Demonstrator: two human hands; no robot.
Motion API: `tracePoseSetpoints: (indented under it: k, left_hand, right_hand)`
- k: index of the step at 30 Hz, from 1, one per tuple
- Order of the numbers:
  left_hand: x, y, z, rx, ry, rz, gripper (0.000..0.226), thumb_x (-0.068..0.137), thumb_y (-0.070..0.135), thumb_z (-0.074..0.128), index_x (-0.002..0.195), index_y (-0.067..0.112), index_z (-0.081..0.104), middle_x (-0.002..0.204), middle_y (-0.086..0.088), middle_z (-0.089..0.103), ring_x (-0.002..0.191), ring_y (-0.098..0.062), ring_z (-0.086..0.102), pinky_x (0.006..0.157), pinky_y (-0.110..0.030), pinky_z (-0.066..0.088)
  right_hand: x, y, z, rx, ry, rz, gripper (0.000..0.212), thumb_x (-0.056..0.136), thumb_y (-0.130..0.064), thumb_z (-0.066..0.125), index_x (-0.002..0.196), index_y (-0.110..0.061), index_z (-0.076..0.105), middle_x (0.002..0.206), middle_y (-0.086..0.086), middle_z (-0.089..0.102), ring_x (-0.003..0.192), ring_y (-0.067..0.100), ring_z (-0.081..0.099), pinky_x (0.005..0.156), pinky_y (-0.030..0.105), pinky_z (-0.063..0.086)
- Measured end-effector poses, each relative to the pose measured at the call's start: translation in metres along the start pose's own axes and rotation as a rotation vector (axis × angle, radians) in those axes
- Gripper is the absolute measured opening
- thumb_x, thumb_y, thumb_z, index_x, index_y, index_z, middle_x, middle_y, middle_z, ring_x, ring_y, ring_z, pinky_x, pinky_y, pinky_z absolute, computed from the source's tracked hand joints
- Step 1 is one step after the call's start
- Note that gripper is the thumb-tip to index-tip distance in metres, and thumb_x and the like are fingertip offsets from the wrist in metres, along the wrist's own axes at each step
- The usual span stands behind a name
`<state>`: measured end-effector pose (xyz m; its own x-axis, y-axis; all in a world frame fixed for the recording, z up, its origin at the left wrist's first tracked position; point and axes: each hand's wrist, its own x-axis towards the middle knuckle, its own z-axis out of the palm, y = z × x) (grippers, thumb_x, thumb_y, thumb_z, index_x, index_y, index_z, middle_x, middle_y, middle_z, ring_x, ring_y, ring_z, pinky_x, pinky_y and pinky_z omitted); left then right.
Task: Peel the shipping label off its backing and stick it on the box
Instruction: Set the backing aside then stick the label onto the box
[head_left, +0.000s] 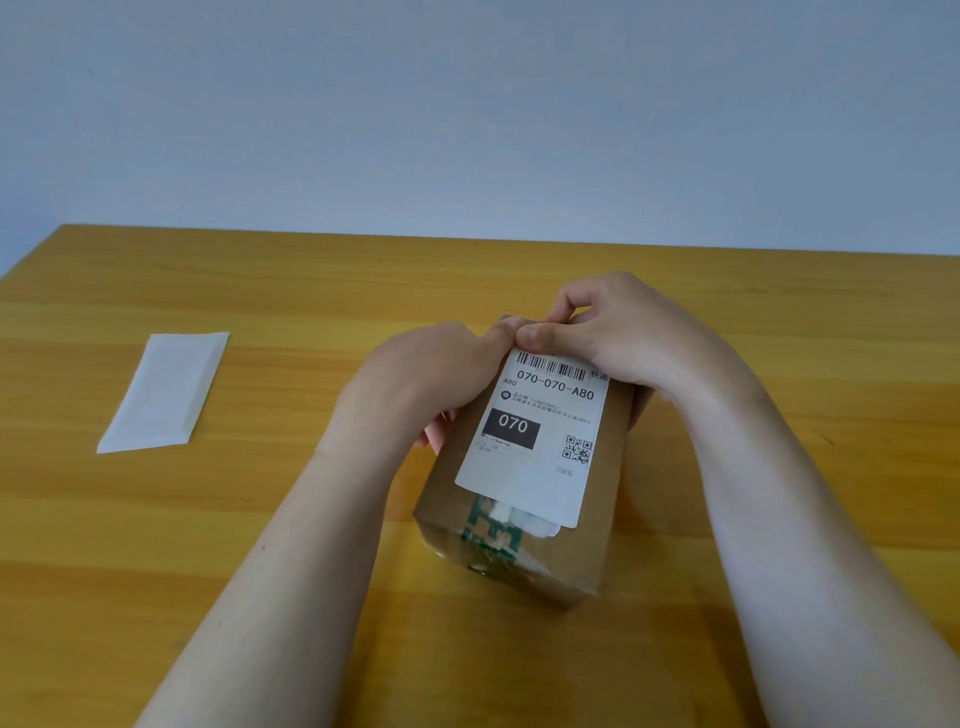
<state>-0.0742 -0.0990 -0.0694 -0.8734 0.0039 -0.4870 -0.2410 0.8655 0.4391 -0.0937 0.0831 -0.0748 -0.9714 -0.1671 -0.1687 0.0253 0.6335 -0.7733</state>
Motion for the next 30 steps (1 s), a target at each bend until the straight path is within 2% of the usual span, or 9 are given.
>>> tracePoseSetpoints:
  k: [5, 7, 9, 11, 14, 16, 18, 22, 30]
  left_hand:
    - [-0.002, 0.001, -0.001, 0.021, 0.03, 0.003, 0.083, 0.101, 0.074, 0.019, 0.097, 0.009, 0.07, 0.074, -0.012, 0.08, 0.06, -0.027, 0.077, 0.084, -0.042, 0.064]
    - [-0.001, 0.002, -0.002, -0.017, 0.071, 0.004, 0.079, 0.104, 0.07, 0.021, 0.091, 0.008, 0.069, 0.062, -0.011, 0.077, 0.052, -0.022, 0.074, 0.08, -0.036, 0.062]
    - [0.0, 0.0, -0.004, -0.05, 0.144, 0.02, 0.07, 0.108, 0.06, 0.024, 0.084, 0.01, 0.066, 0.051, -0.008, 0.072, 0.047, -0.02, 0.072, 0.075, -0.033, 0.059]
    - [0.003, -0.004, -0.007, -0.049, 0.263, 0.058, 0.055, 0.112, 0.047, 0.026, 0.085, 0.016, 0.062, 0.054, -0.007, 0.073, 0.058, -0.024, 0.075, 0.076, -0.032, 0.058]
    - [0.005, -0.007, -0.011, -0.068, 0.41, 0.088, 0.051, 0.111, 0.047, 0.029, 0.1, 0.011, 0.064, 0.083, -0.011, 0.079, 0.079, -0.032, 0.075, 0.085, -0.041, 0.059]
    - [0.005, -0.006, -0.012, -0.083, 0.432, 0.087, 0.054, 0.105, 0.06, 0.036, 0.108, 0.012, 0.061, 0.101, -0.01, 0.076, 0.095, -0.036, 0.072, 0.089, -0.046, 0.058]
    - [0.002, -0.004, -0.012, -0.15, 0.375, 0.103, 0.055, 0.1, 0.068, 0.045, 0.109, 0.016, 0.058, 0.104, -0.004, 0.073, 0.098, -0.03, 0.07, 0.087, -0.05, 0.06]
    - [-0.002, -0.001, -0.014, -0.306, 0.206, 0.139, 0.05, 0.094, 0.066, 0.06, 0.12, 0.023, 0.054, 0.106, 0.004, 0.073, 0.096, -0.018, 0.072, 0.077, -0.046, 0.066]
    - [0.003, -0.006, -0.012, -0.39, 0.113, 0.17, 0.056, 0.092, 0.052, 0.073, 0.138, 0.03, 0.05, 0.117, 0.008, 0.072, 0.098, -0.015, 0.074, 0.07, -0.04, 0.065]
  right_hand:
    - [-0.003, -0.002, 0.001, -0.055, 0.031, 0.0, 0.032, 0.088, -0.058, 0.076, 0.074, -0.03, 0.071, 0.078, 0.0, 0.079, 0.065, 0.02, 0.07, 0.059, 0.049, 0.059]
    - [-0.002, -0.003, 0.002, -0.101, 0.077, -0.026, 0.027, 0.097, -0.052, 0.068, 0.081, -0.031, 0.077, 0.081, -0.004, 0.078, 0.074, 0.017, 0.074, 0.059, 0.042, 0.059]
    - [0.0, -0.004, 0.004, -0.053, 0.154, -0.07, 0.02, 0.102, -0.043, 0.064, 0.096, -0.035, 0.081, 0.093, -0.015, 0.078, 0.091, 0.007, 0.073, 0.072, 0.031, 0.057]
    - [0.002, -0.006, 0.005, 0.071, 0.242, -0.101, 0.019, 0.102, -0.039, 0.064, 0.114, -0.035, 0.079, 0.105, -0.022, 0.076, 0.107, 0.0, 0.068, 0.092, 0.027, 0.052]
    - [0.002, -0.005, 0.001, 0.204, 0.259, -0.07, 0.034, 0.101, -0.039, 0.066, 0.134, -0.031, 0.069, 0.101, -0.029, 0.071, 0.112, -0.005, 0.062, 0.102, 0.027, 0.044]
    - [0.002, -0.003, -0.003, 0.224, 0.191, -0.017, 0.049, 0.098, -0.045, 0.069, 0.144, -0.031, 0.061, 0.119, -0.023, 0.071, 0.119, 0.0, 0.061, 0.106, 0.03, 0.045]
    - [0.002, 0.0, -0.006, 0.171, 0.069, 0.048, 0.067, 0.093, -0.049, 0.074, 0.154, -0.033, 0.051, 0.139, -0.014, 0.064, 0.125, 0.009, 0.061, 0.106, 0.034, 0.047]
    - [0.002, 0.009, -0.009, 0.15, -0.078, 0.112, 0.107, 0.079, -0.044, 0.09, 0.165, -0.036, 0.027, 0.147, -0.008, 0.054, 0.131, 0.016, 0.057, 0.112, 0.04, 0.047]
    - [0.008, 0.013, -0.002, 0.203, -0.085, 0.063, 0.125, 0.071, -0.035, 0.096, 0.168, -0.031, 0.017, 0.135, -0.014, 0.049, 0.126, 0.009, 0.049, 0.112, 0.033, 0.041]
